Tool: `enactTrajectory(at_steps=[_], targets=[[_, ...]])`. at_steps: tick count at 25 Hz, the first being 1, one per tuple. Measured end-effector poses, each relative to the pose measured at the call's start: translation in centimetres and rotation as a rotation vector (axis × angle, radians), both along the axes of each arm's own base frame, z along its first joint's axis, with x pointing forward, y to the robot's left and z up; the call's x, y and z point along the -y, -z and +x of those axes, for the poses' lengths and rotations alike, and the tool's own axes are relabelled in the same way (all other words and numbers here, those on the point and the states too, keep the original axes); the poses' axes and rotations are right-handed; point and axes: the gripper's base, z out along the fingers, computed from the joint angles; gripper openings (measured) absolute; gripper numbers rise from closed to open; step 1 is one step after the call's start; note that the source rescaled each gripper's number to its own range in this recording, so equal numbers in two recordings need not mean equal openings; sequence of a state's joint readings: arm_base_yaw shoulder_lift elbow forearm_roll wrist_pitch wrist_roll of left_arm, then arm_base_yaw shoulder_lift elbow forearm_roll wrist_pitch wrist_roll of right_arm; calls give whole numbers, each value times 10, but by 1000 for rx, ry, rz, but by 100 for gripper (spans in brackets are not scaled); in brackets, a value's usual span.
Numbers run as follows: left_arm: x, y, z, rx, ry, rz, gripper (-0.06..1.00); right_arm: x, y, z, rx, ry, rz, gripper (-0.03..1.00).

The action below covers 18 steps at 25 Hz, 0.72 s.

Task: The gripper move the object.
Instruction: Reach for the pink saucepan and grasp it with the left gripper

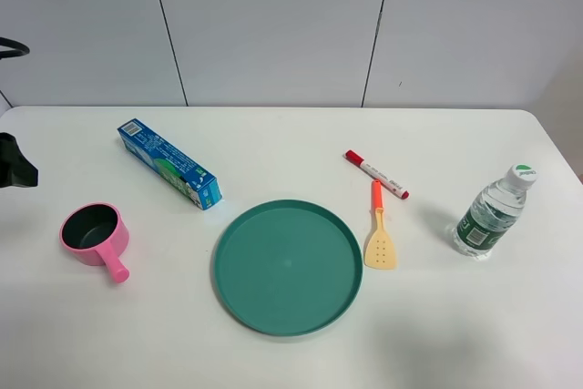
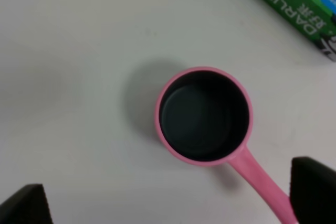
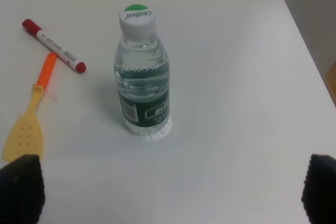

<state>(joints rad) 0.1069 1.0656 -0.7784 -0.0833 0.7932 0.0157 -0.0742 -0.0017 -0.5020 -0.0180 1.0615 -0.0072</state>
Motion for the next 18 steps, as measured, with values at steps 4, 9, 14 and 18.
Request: enactTrajectory(at_steps=[4,9,14,18], targets=[[-1,12,11,-44,-1,-4,100,0,0,0,0,0,0,100],[-3,28,22,-113,-1,-11,100,0,0,0,0,0,0,100],[-5,47,33,-199,4,-3,100,0,0,0,0,0,0,100],[-6,65,44,-248,4,-6,100,0,0,0,0,0,0,100]])
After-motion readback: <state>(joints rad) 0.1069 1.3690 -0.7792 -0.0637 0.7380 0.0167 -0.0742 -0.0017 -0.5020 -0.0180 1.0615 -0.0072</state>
